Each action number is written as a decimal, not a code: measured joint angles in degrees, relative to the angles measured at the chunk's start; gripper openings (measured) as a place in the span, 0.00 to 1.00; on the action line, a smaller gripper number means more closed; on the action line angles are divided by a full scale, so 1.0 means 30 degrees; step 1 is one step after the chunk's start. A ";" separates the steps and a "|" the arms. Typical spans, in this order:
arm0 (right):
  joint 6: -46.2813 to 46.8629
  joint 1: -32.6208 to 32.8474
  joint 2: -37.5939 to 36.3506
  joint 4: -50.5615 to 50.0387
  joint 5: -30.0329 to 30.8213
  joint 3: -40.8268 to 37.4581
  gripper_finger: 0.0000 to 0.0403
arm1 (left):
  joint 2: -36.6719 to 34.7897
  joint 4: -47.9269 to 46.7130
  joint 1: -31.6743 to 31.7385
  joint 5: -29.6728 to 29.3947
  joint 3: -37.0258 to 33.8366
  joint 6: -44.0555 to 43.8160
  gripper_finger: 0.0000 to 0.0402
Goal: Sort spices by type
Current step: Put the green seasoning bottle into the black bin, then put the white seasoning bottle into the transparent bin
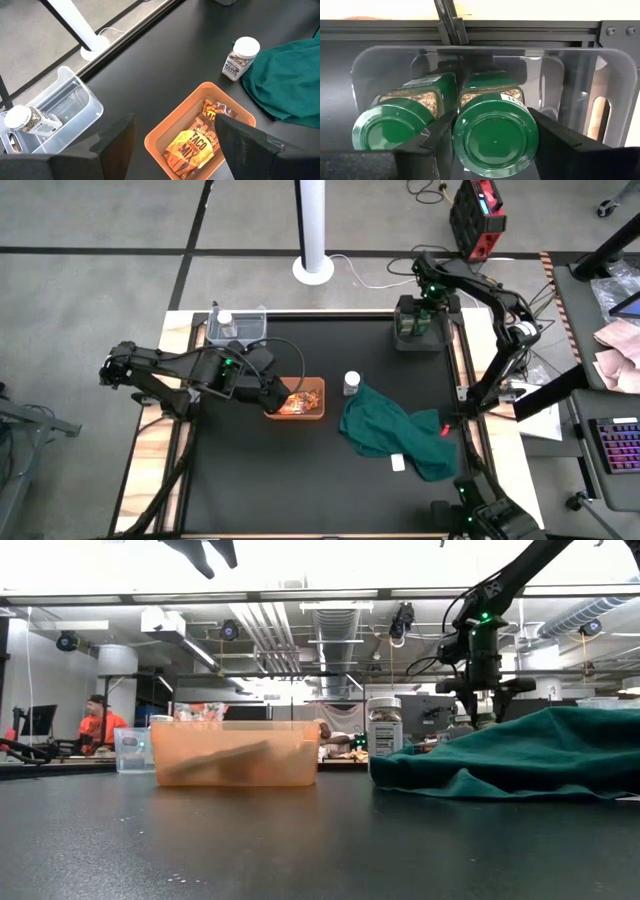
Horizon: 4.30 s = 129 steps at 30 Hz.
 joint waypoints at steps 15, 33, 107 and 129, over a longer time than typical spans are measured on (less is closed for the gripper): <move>-0.0189 -0.0080 0.0000 -0.0073 0.0004 0.0000 0.51 | 0.0000 0.0078 0.0000 0.0012 0.0000 0.0000 0.63; -0.0005 -0.0087 -0.0603 -0.0307 0.0178 0.1135 0.63 | 0.0000 0.0124 0.0000 0.0032 0.0000 0.0000 0.63; 0.3861 1.5898 -1.2998 0.0538 0.5686 -0.0578 0.53 | 0.7446 2.7846 0.6269 1.0151 -0.6647 1.5803 0.63; 0.4589 1.5890 -1.2750 0.1499 0.5655 -0.1078 0.54 | 0.8681 3.1017 0.6353 1.0683 -0.8372 1.4424 0.63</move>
